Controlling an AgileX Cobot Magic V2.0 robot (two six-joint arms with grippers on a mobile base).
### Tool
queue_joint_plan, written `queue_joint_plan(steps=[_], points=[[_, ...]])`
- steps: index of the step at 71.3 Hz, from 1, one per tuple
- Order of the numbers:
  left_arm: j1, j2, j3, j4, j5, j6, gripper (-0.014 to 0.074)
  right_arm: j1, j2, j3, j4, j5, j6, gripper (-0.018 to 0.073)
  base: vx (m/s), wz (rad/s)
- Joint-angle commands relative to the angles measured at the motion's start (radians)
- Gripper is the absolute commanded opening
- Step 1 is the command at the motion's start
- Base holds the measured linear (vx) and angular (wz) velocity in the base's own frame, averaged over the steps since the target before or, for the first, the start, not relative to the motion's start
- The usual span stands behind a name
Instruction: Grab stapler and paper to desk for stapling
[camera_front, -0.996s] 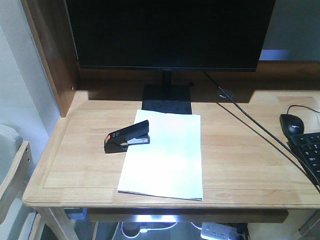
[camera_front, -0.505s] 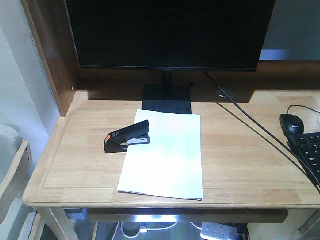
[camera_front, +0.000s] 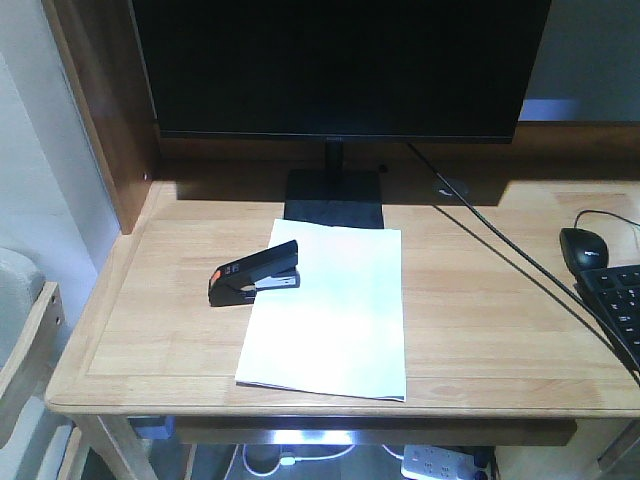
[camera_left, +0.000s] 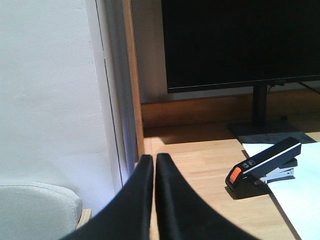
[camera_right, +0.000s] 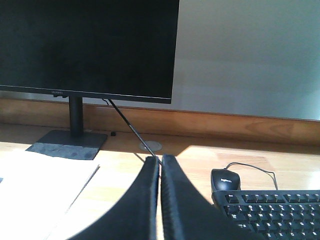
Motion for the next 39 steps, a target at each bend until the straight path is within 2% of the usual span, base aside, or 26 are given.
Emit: queue_joint_plan(steps=[1, 39], points=[[0.0, -0.015, 0.01, -0.002, -0.071, -0.008, -0.0006, -0.001, -0.011, 0.005, -0.002, -0.068, -0.003, -0.001, 0.0, 0.0], [0.0, -0.015, 0.01, -0.002, -0.071, -0.008, -0.0006, -0.001, -0.011, 0.005, -0.002, -0.068, -0.003, -0.001, 0.0, 0.0]])
